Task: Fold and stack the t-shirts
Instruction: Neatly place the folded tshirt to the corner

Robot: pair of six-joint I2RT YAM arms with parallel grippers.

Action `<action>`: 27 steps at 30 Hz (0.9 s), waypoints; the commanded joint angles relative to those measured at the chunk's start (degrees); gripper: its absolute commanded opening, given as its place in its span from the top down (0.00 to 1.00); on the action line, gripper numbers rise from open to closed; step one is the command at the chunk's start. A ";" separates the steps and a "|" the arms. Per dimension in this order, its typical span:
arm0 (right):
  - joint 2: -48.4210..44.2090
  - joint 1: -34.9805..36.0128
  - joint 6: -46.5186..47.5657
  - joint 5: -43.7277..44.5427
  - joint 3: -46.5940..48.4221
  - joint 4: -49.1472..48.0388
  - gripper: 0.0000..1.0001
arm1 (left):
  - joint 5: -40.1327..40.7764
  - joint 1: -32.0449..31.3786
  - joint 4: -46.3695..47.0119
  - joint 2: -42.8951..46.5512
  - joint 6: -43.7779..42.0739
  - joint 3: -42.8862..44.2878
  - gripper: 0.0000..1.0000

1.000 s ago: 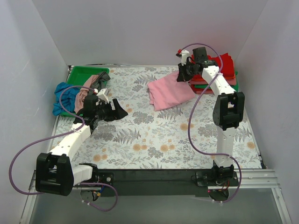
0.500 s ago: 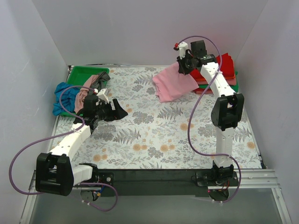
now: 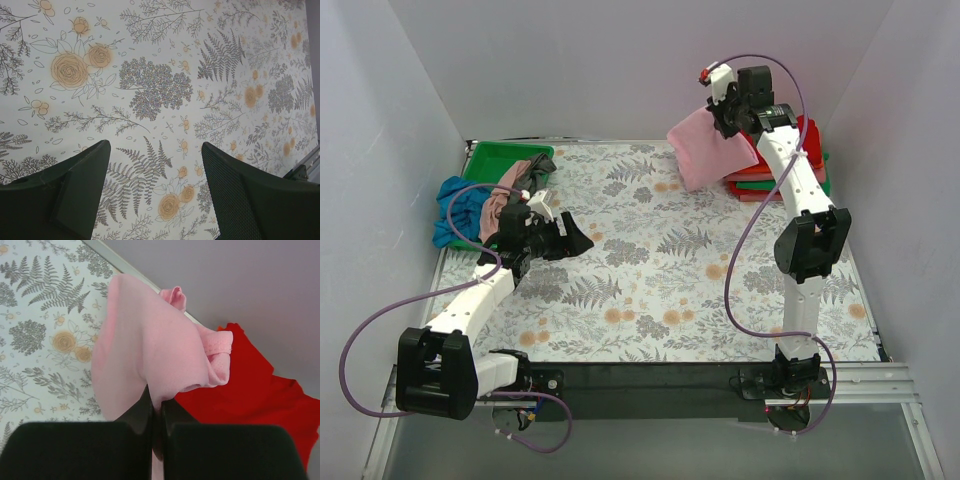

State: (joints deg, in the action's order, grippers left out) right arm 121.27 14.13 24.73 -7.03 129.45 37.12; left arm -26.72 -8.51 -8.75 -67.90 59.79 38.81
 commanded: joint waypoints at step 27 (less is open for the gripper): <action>-8.33 -2.70 4.89 10.81 4.94 -9.35 0.99 | 0.53 -0.10 0.76 0.75 -1.25 -0.93 0.27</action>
State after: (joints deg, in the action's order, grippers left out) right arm 116.97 11.94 29.19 3.07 131.59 32.32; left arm -26.50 -8.51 -8.58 -67.92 59.57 38.17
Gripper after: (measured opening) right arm 0.043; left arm 0.726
